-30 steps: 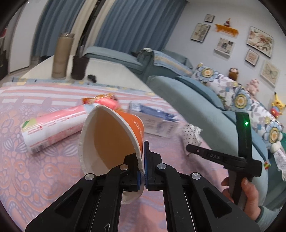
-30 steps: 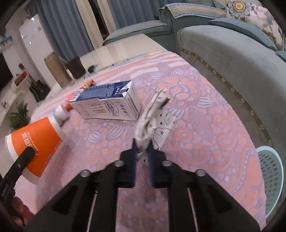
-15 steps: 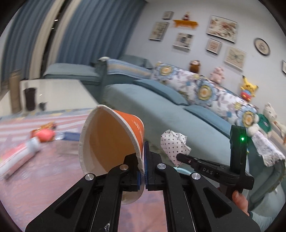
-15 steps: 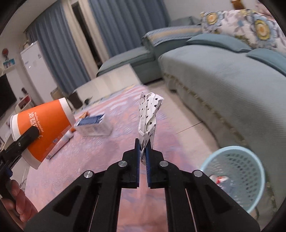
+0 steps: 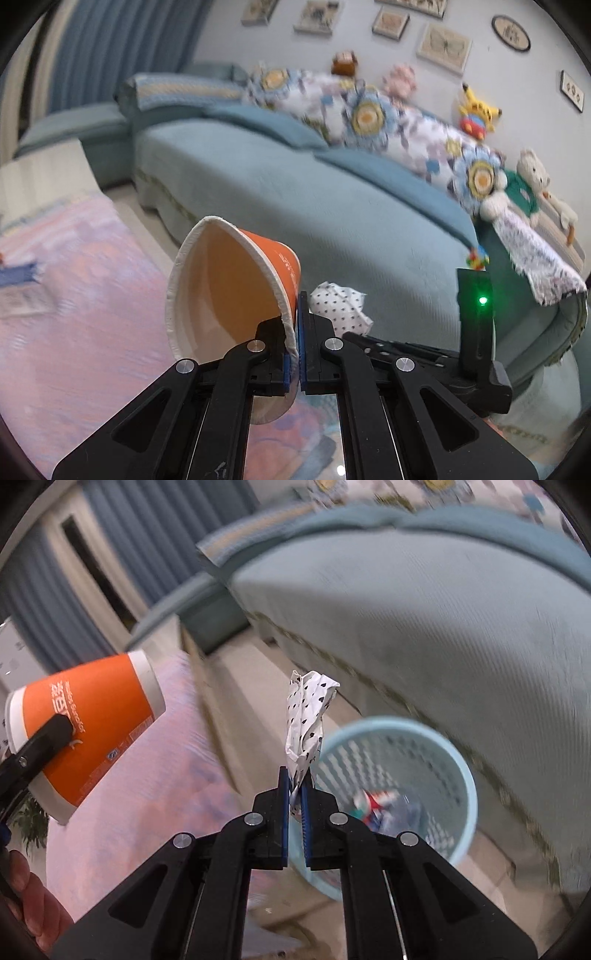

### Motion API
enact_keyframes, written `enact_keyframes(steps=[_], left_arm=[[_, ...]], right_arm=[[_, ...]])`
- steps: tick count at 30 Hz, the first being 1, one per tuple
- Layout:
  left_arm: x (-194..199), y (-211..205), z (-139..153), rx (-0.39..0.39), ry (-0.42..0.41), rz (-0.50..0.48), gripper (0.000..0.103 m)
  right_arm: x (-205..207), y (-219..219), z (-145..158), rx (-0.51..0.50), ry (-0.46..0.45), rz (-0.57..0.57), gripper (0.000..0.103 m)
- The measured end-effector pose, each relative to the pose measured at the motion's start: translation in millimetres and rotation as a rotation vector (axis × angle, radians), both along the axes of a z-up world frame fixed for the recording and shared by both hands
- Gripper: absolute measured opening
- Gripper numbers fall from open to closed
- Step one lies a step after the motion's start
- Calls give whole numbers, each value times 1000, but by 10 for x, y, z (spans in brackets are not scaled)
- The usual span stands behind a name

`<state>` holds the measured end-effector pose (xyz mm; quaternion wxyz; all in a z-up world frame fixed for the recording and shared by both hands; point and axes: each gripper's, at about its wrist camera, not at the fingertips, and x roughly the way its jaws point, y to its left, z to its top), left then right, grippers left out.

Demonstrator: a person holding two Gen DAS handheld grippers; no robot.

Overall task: Collect trash
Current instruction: 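Carry the orange cup and napkin to the blue basket and release both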

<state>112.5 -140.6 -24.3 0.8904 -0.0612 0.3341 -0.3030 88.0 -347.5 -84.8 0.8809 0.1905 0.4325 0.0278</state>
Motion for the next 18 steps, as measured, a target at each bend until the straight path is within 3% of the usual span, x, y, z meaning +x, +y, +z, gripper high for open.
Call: enact_keyframes(steps=[4,9,13,15,18], left_arm=[[193,-202,-381,-2,103,-15,1],[365,-377,-634,35,199,-49,2],[369,-417,-642,43,197,-58,13],[354,-395,-629,45,194,-54,13],[327,-356,-571,32,188,-46,13]], right_arm=[[27,-195,-388,21,99,-37,4],[47,-349,-656,42,169,-61,6],[88,-403,-722,49,188,-72,20],[83,-419,-716,37,183,-78,27],[58,-438,-689,46,168,-73,28]])
